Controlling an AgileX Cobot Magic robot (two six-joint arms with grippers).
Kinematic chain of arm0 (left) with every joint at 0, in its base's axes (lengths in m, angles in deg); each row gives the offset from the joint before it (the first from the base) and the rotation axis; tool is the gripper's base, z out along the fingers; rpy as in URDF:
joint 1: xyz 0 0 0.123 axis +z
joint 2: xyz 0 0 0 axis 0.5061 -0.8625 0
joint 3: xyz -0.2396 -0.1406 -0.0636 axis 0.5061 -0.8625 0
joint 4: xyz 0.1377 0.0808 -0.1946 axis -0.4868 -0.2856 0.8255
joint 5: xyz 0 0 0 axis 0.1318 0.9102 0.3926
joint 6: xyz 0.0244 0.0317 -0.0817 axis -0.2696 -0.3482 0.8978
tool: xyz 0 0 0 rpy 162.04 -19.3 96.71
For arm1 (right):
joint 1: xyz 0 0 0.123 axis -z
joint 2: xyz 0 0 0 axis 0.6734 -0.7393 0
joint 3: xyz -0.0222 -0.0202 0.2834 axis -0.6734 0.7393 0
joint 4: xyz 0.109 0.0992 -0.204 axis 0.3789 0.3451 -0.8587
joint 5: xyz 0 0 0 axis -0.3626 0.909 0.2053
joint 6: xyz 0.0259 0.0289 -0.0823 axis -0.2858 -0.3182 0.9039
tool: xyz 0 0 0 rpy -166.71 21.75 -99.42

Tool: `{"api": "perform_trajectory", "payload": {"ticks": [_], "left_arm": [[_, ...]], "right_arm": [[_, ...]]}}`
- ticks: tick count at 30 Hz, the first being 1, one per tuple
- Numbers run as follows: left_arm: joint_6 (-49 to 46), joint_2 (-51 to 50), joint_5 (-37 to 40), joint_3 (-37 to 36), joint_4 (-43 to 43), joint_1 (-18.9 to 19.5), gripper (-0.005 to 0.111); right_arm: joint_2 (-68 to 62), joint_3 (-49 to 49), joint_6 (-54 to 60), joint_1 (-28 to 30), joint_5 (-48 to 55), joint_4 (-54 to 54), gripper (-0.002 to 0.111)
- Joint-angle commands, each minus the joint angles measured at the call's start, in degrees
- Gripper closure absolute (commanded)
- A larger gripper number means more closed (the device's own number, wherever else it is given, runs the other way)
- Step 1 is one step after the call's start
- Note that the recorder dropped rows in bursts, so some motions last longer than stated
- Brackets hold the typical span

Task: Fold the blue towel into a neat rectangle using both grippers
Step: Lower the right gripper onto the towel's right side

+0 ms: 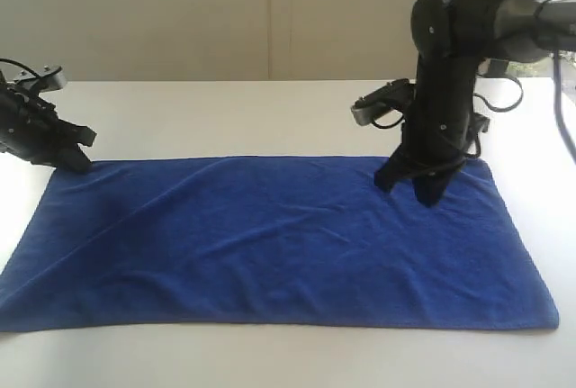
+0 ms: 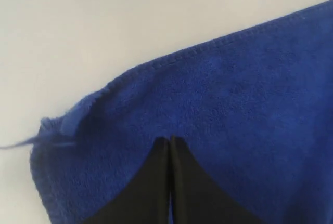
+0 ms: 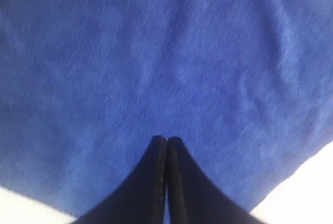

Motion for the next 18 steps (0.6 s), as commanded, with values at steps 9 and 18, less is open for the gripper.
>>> {"api": "perform_trajectory", "payload": {"ticks": [9,18], "left_arm": [[0.4,-5.8,1.2,6.4,-5.3,-0.3,0.107],[0.4,-5.9,-1.0,6.5,-8.0,-0.3,0.107]], "right_arm": [[8.7,27.8,-5.6,0.9,-12.8,-1.8,0.108],[8.7,32.6,-7.3,0.9,-14.6,-4.8,0.108]]}}
